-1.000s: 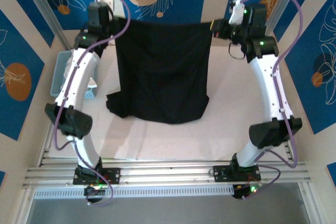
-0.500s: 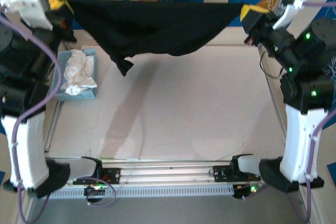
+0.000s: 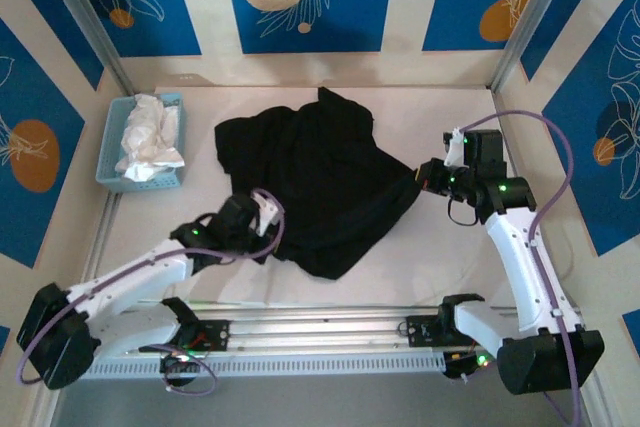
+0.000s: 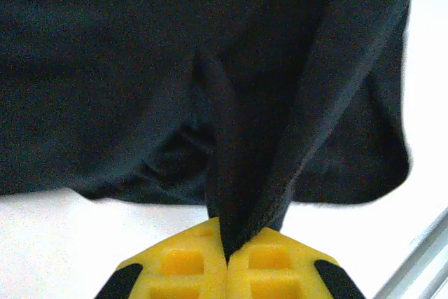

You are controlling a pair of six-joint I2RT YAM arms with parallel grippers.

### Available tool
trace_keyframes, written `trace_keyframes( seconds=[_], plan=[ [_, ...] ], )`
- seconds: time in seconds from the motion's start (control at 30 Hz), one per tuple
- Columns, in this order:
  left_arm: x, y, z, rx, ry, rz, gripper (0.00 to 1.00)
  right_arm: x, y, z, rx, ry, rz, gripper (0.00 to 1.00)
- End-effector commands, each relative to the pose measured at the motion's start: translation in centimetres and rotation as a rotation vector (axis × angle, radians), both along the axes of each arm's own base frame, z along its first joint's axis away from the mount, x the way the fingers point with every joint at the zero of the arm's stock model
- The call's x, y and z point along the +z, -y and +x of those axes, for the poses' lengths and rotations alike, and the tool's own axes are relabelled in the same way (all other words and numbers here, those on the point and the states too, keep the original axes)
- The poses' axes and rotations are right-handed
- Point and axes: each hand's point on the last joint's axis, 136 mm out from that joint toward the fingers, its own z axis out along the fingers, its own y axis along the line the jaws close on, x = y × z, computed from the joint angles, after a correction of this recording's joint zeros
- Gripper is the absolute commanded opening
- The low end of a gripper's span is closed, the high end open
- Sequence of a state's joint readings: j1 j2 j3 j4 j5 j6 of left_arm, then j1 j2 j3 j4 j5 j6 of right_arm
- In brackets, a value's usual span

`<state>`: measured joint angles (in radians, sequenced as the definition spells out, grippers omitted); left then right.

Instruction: Fold the inside-out t-shirt

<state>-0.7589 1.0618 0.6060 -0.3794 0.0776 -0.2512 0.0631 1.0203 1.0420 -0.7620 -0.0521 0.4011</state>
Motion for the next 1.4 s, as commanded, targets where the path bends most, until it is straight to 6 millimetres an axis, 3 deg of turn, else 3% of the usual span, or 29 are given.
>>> trace_keyframes(
  seconds=[0.0, 0.1, 0.2, 0.37, 0.53, 0.73, 0.83, 1.0, 1.1, 1.23, 1.27, 1.3, 1.37],
  plan=[
    [1.7, 2.5, 2.9, 0.037, 0.146, -0.092, 0.0, 0.6, -0.1, 1.1, -0.005, 0.038, 0.021, 0.0],
    [-0.3, 3.2, 3.0, -0.005, 0.149, -0.043, 0.0, -0.6, -0.2, 1.6, 0.005, 0.003, 0.016, 0.0],
    [-0.3, 3.9, 3.5, -0.035, 0.187, -0.039, 0.08, -0.7, -0.4, 1.8, 0.019, -0.002, 0.019, 0.0],
    [2.6, 5.5, 4.0, -0.099, 0.315, -0.093, 0.49, 1.2, -1.3, 1.7, 0.068, 0.016, 0.054, 0.0],
    [4.5, 8.6, 3.2, -0.257, 0.434, -0.059, 0.73, 3.5, -2.5, 1.4, 0.114, 0.036, 0.119, 0.0],
    [5.4, 13.9, 4.2, -0.362, 0.478, -0.071, 0.81, 5.0, -2.7, 1.0, 0.123, 0.058, 0.128, 0.0],
    [4.7, 16.5, 5.1, -0.386, 0.466, -0.103, 0.84, 5.2, -2.7, 1.0, 0.119, 0.065, 0.135, 0.0],
    [2.8, 19.3, 6.4, -0.397, 0.431, -0.123, 0.76, 5.0, -2.6, 0.7, 0.117, 0.058, 0.134, 0.0],
    [2.3, 20.0, 7.1, -0.381, 0.421, -0.139, 0.52, 4.6, -2.2, 0.6, 0.099, 0.056, 0.114, 0.0],
    [3.2, 19.7, 7.4, -0.352, 0.414, -0.185, 0.0, 2.4, -0.1, 1.1, 0.002, 0.02, 0.03, 0.0],
    [3.9, 19.6, 7.2, -0.345, 0.408, -0.213, 0.0, 1.6, 0.6, 1.3, -0.03, 0.012, 0.003, 0.0],
    [4.6, 19.5, 7.0, -0.341, 0.398, -0.242, 0.0, 0.8, 1.2, 1.6, -0.053, 0.008, -0.025, 0.07],
    [6.6, 19.3, 6.7, -0.323, 0.359, -0.314, 0.0, -1.0, 2.5, 2.3, -0.101, -0.019, -0.089, 0.32]
  ],
)
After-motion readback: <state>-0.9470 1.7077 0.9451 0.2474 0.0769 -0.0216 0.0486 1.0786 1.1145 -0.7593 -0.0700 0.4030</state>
